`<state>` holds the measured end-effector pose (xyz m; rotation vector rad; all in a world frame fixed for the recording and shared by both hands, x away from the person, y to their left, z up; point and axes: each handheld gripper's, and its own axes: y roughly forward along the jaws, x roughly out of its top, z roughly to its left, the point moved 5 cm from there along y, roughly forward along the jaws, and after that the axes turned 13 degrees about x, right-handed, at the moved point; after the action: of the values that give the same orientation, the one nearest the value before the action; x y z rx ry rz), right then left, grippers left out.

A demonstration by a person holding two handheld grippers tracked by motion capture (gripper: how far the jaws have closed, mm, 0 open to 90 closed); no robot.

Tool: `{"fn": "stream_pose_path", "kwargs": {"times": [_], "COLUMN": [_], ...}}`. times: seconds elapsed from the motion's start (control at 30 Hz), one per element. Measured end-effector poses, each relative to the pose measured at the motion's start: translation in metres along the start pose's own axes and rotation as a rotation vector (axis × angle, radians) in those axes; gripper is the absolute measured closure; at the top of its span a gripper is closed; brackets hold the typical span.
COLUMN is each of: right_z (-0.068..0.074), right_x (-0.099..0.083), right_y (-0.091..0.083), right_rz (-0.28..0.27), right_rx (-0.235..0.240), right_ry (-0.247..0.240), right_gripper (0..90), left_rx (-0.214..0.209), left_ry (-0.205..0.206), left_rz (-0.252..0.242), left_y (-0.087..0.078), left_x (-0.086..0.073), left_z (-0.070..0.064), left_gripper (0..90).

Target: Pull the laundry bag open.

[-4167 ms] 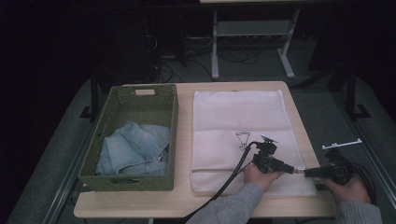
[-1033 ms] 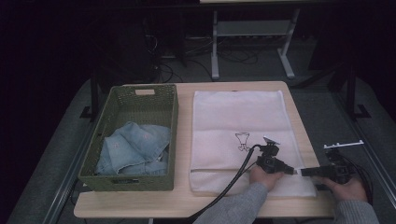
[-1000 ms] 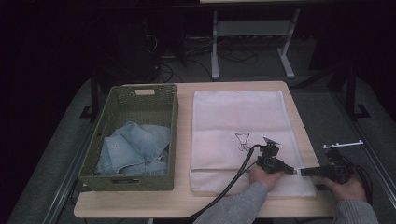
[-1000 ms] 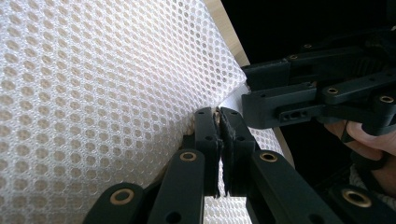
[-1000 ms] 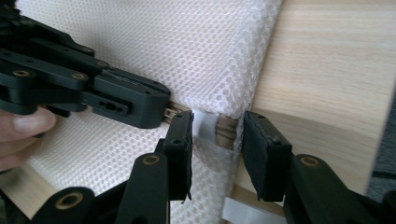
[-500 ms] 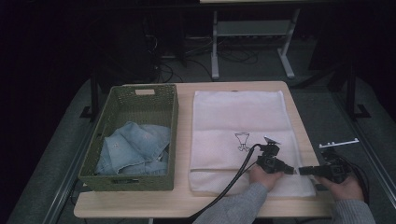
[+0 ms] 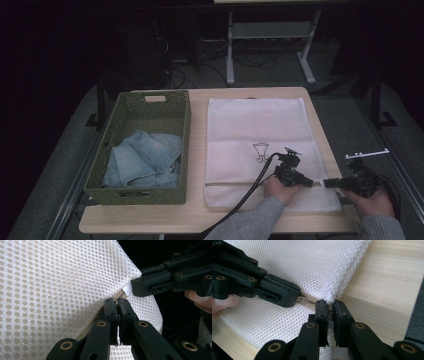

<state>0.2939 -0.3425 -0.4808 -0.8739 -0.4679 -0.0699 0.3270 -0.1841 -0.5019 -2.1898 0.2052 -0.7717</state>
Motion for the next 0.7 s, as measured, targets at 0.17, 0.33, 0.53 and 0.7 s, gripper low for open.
{"fn": "stream_pose_path", "kwargs": {"times": [0.17,0.33,0.53,0.7], "right_z": [-0.002,-0.004,-0.003,-0.003], "right_x": [-0.001,-0.002,-0.002,-0.003], "right_y": [-0.002,-0.001,-0.002,-0.001], "right_rz": [-0.002,0.002,-0.003,0.001], "right_rx": [-0.017,-0.019,-0.018,-0.03], "right_ry": [0.003,0.002,0.003,0.0], "right_gripper": [82.2,82.2,82.1,82.2], "left_rx": [0.005,0.007,0.013,0.023], "left_ry": [-0.003,-0.004,-0.005,-0.009], "left_rz": [0.0,-0.009,-0.021,-0.02], "left_y": [-0.006,-0.015,-0.028,-0.037], "left_x": [-0.003,-0.009,-0.015,-0.02], "left_z": [0.006,0.012,0.02,0.029], "left_gripper": [87.6,87.6,87.6,87.6]}}
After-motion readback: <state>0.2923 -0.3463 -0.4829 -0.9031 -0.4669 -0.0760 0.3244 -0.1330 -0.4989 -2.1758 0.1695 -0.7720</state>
